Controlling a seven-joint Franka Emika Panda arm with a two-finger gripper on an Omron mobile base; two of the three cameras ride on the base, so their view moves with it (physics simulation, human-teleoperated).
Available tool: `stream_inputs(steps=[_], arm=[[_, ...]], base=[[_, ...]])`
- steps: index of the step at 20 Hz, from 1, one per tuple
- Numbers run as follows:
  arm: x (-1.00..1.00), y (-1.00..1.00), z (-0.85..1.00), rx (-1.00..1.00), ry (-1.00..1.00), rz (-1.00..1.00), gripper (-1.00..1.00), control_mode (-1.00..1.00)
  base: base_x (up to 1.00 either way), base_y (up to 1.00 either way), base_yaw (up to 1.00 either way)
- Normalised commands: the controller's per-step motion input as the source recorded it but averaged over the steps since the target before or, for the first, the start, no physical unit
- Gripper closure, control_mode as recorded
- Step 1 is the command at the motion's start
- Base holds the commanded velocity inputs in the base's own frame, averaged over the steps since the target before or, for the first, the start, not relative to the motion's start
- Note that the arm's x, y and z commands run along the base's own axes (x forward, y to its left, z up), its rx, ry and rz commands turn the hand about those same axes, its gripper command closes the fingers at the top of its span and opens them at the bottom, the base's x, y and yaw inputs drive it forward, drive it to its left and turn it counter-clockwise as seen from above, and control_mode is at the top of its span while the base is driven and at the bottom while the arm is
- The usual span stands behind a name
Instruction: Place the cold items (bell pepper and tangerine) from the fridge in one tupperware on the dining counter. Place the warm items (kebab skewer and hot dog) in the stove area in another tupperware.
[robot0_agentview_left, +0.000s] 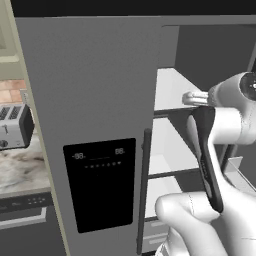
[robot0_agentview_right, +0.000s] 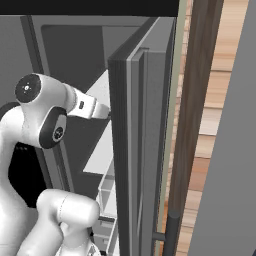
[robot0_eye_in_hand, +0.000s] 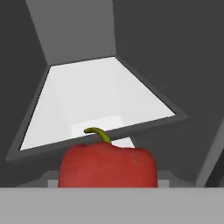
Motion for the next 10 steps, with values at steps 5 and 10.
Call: stream_inputs(steps=[5,10], arm=[[-0.7,0.39,-0.07,-0.16,0.0,0.0,1.0,-1.0],[-0.46,0.23,-0.07,-0.03,0.0,0.04,1.0,-1.0]], base=[[0.0,0.0,0.0],[0.0,0.0,0.0]])
